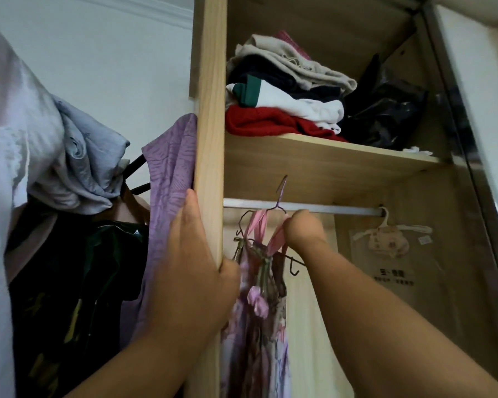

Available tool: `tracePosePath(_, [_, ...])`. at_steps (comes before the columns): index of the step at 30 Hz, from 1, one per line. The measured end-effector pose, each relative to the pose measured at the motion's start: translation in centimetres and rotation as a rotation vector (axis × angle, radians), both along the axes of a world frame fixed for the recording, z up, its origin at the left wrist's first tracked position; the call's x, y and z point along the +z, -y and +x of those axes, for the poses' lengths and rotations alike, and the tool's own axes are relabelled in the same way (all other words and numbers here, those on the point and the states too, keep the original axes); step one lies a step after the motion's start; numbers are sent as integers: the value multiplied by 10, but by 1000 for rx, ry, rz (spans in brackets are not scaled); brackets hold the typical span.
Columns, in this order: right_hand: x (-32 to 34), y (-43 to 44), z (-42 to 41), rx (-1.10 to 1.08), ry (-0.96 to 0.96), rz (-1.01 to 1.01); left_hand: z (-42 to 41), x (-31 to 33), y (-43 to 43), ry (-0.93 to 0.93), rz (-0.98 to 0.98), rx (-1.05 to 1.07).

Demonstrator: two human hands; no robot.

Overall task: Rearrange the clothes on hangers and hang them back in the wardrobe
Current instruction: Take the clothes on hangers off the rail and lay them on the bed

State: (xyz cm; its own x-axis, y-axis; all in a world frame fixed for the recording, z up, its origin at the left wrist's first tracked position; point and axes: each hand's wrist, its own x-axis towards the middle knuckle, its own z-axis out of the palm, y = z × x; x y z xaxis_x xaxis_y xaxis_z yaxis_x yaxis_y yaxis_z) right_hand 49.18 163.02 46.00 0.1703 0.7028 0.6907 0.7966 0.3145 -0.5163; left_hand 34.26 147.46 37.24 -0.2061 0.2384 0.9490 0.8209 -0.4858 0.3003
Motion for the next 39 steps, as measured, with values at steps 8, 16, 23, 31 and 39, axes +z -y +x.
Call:
tracePosePath(8, [-53, 64, 76, -64, 72, 96, -4, 3, 7, -197, -31, 160])
tracePosePath(16, [-166, 169, 147, -180, 14, -29, 53, -42, 13, -663, -271, 80])
tracePosePath(23, [-259, 284, 204, -328, -29, -248, 154, -153, -14, -949, -848, -433])
tracePosePath(31, [-362, 424, 274, -557, -193, -354, 293, -269, 3, -904, -827, -970])
tracePosePath(39, [-494, 551, 363, -911, -376, -643, 447, -381, 93, -1171, -943, -1193])
